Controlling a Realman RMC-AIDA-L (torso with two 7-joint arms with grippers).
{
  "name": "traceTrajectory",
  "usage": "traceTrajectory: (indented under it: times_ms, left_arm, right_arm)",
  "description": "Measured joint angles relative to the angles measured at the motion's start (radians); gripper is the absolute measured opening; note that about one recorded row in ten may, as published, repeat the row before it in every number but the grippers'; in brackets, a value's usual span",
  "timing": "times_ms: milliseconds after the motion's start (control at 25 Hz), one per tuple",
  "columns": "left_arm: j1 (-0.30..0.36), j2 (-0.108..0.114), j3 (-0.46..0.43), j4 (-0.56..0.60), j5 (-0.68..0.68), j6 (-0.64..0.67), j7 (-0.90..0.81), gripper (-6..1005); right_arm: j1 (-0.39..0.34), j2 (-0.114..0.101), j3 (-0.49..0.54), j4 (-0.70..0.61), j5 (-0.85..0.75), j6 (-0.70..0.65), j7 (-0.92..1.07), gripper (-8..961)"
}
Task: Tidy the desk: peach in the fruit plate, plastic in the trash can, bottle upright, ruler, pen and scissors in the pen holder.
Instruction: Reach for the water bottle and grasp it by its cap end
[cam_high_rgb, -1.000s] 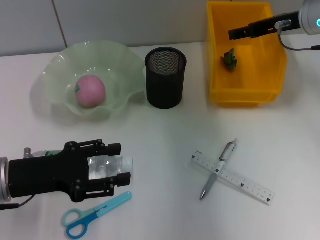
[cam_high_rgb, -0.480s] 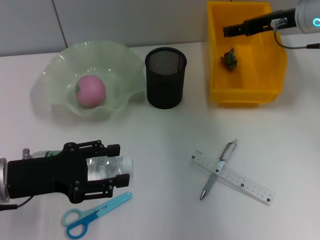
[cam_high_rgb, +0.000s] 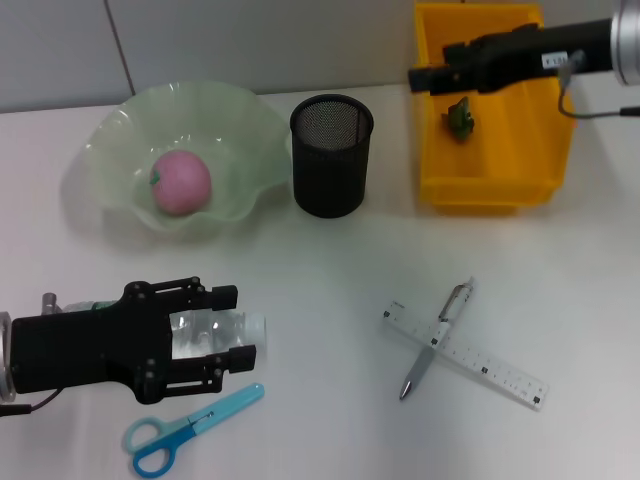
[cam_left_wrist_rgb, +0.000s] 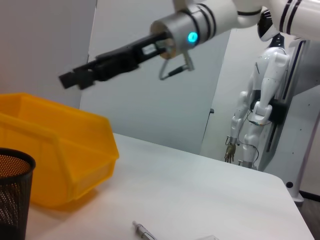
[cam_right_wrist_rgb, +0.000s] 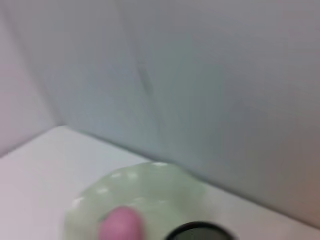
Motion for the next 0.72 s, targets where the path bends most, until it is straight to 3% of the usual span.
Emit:
traceTrajectory:
  times_ms: [240, 440, 720]
  left_arm:
    - [-0.005, 0.005, 0.000, 0.001, 0.002, 0.000, -0.003, 726]
    - [-0.016, 0.006, 0.000, 0.001, 0.002, -0.005, -0.010, 725]
    - [-0.039, 0.012, 0.000, 0.002, 0.007, -0.029, -0.045, 725]
  right_arm:
    - [-0.134, 0.008, 0.000, 0.032, 0.159, -0.171, -0.258, 725]
    - [-0.164, -0.004, 0.000, 0.161, 0.185, -0.262, -0.395, 725]
    - [-0.201, -0.012, 0.001, 0.272, 0.182, -0.289, -0.518, 725]
